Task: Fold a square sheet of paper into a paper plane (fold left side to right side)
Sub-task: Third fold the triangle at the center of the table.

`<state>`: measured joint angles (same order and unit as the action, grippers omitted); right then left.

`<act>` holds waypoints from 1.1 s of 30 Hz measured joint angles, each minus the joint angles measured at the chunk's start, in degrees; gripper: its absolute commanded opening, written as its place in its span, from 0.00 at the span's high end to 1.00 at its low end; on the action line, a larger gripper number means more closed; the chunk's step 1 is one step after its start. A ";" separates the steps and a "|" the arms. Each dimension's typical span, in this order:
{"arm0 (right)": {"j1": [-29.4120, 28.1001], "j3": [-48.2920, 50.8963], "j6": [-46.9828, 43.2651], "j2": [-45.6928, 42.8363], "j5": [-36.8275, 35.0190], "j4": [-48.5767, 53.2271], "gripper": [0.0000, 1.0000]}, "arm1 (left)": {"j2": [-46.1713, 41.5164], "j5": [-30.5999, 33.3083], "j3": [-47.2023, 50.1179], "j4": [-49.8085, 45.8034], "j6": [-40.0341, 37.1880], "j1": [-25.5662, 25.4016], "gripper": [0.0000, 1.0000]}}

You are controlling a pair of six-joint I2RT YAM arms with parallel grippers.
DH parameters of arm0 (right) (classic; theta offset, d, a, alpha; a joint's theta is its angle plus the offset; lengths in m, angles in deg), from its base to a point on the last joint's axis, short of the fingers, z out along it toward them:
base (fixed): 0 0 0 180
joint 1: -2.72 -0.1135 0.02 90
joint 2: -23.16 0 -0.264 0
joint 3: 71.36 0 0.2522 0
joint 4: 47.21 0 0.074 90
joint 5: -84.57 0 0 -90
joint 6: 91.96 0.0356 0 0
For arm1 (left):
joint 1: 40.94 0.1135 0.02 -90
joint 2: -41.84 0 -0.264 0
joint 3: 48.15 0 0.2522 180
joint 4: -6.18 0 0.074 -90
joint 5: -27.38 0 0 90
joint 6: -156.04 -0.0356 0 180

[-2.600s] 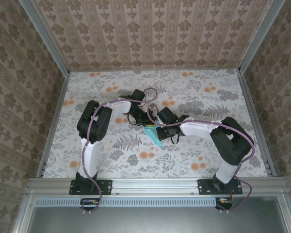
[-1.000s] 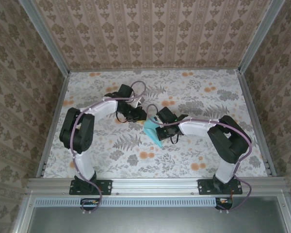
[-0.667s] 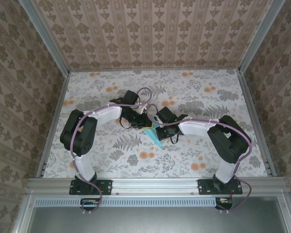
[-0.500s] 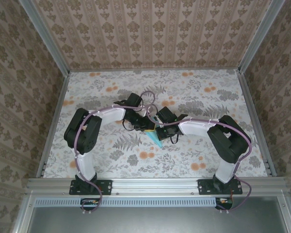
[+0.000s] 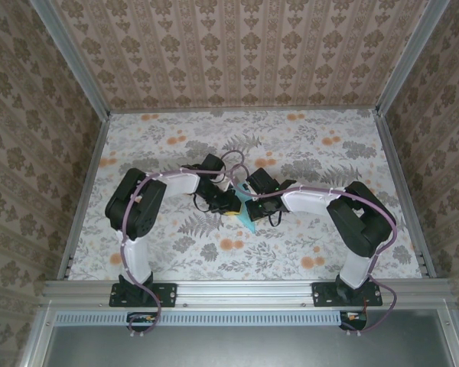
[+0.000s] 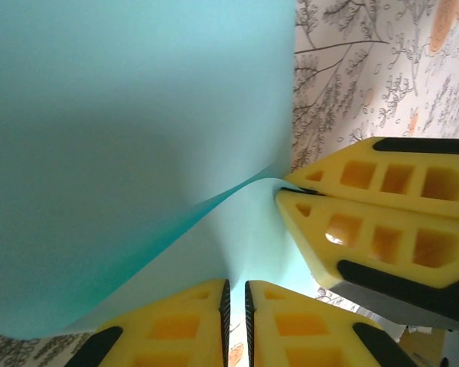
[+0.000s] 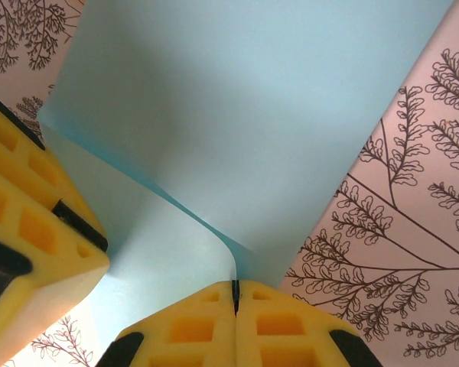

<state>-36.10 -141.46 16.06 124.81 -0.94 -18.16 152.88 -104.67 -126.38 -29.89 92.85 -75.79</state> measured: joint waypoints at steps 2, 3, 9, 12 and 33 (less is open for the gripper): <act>0.00 -0.07 0.00 0.00 0.00 0.11 1.00 | 0.02 0.28 0.00 0.02 0.00 0.00 0.85; 0.00 -0.13 0.00 0.00 0.00 0.17 1.00 | 0.02 0.39 0.00 0.02 0.00 0.00 0.85; 0.00 -0.22 0.00 0.11 0.00 0.22 1.00 | 0.87 1.27 0.13 0.04 0.00 0.02 0.86; 0.00 -0.28 0.02 0.11 0.00 0.28 1.00 | 0.90 1.46 0.22 0.07 0.00 0.02 0.86; 3.85 0.96 6.91 -13.31 7.91 4.20 0.72 | 0.87 2.38 0.37 0.07 0.17 0.00 0.88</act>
<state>-32.26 -140.50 22.97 111.49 6.97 -13.97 153.75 -102.28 -126.01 -29.82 93.03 -75.79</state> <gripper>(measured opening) 0.327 0.123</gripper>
